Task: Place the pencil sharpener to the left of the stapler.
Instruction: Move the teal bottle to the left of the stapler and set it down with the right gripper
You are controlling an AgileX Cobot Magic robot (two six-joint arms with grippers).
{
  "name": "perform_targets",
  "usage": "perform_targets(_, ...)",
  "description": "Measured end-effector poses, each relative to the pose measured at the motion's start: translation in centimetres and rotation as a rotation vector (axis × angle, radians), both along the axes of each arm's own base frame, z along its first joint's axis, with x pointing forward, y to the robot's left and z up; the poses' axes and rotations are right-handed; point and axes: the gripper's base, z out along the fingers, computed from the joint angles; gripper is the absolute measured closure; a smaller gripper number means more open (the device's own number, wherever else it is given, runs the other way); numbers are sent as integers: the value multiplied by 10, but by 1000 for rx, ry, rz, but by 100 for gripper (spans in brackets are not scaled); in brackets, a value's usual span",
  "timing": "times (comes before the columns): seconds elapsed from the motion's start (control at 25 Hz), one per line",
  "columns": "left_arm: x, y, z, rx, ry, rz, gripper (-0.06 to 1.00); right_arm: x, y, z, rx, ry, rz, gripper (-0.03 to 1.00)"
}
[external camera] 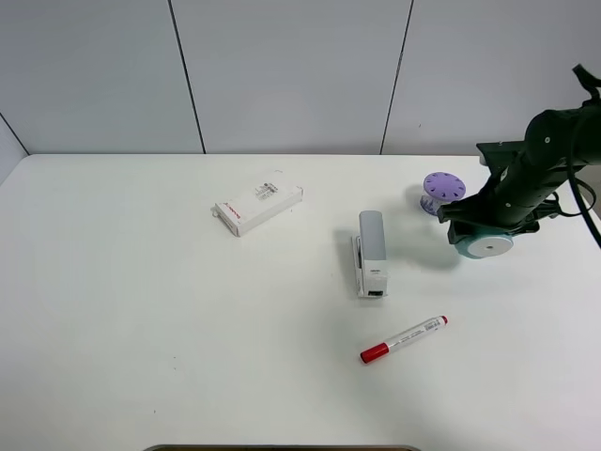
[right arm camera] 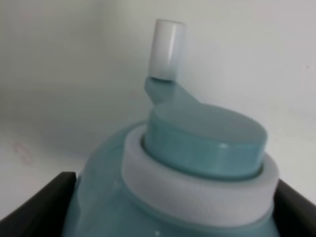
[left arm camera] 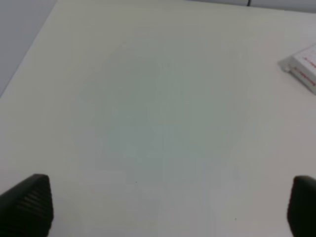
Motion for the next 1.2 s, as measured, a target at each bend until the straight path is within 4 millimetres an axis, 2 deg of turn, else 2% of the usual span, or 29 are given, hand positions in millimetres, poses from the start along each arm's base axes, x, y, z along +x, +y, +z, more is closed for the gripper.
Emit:
perform_targets(0.2, 0, 0, 0, 0, 0, 0, -1, -9, 1, 31, 22, -53, -39, 29)
perform_targets(0.44, 0, 0, 0, 0, 0, 0, -1, -20, 18, 61, 94, -124, -112, 29)
perform_targets(0.64, 0, 0, 0, 0, 0, 0, -1, -20, 48, 81, 119, -110, -72, 29)
perform_targets(0.8, 0, 0, 0, 0, 0, 0, -1, -17, 80, 107, 163, -167, -25, 29)
perform_targets(0.96, 0, 0, 0, 0, 0, 0, -1, -16, 103, 126, 214, -215, -10, 29)
perform_targets(1.08, 0, 0, 0, 0, 0, 0, -1, -20, 115, 130, 235, -212, -8, 29)
perform_targets(1.2, 0, 0, 0, 0, 0, 0, -1, -21, 129, 126, 242, -183, 2, 29)
